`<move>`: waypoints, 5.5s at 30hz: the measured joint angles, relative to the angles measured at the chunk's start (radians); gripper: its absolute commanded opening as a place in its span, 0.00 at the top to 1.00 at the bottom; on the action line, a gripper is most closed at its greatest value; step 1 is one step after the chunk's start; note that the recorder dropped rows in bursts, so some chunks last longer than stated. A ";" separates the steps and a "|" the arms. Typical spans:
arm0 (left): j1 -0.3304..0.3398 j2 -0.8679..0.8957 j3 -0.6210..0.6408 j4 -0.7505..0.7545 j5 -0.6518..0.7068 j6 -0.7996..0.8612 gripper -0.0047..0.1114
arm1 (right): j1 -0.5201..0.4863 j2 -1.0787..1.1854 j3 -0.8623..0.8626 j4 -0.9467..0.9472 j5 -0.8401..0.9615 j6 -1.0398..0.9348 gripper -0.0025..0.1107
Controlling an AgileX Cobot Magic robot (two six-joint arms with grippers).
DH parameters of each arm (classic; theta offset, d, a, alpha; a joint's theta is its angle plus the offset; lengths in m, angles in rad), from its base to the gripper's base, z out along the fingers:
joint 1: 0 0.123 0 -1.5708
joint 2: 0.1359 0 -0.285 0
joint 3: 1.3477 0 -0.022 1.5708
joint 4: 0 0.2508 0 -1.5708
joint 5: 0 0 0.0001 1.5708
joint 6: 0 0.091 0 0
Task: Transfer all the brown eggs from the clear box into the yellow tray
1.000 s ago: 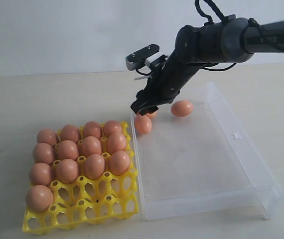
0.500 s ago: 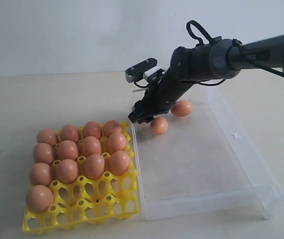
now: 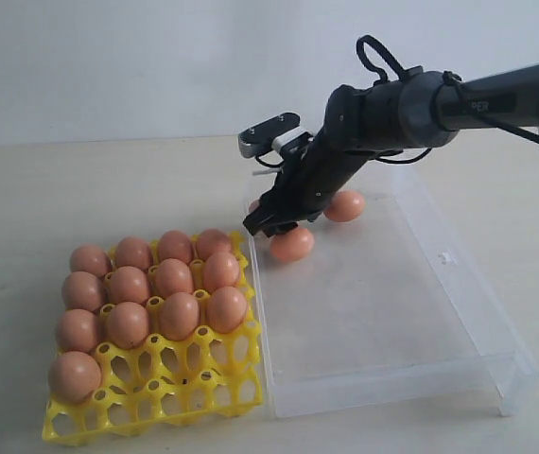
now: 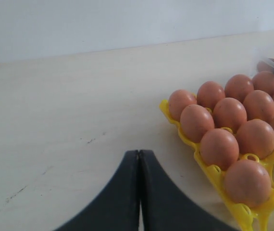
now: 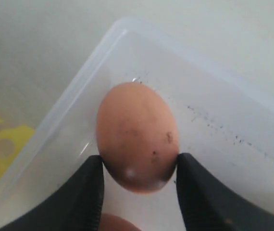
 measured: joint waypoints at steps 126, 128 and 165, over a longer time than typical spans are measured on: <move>0.000 0.000 0.000 0.000 0.000 0.000 0.96 | 0.457 -0.558 0.710 0.140 -0.815 0.285 0.98; 0.000 0.000 0.000 0.000 0.000 0.000 0.96 | 0.501 -0.536 0.719 0.140 -0.863 0.326 0.98; 0.000 0.000 0.000 0.000 0.000 0.000 0.96 | 0.676 -0.341 0.722 0.154 -0.987 0.577 0.98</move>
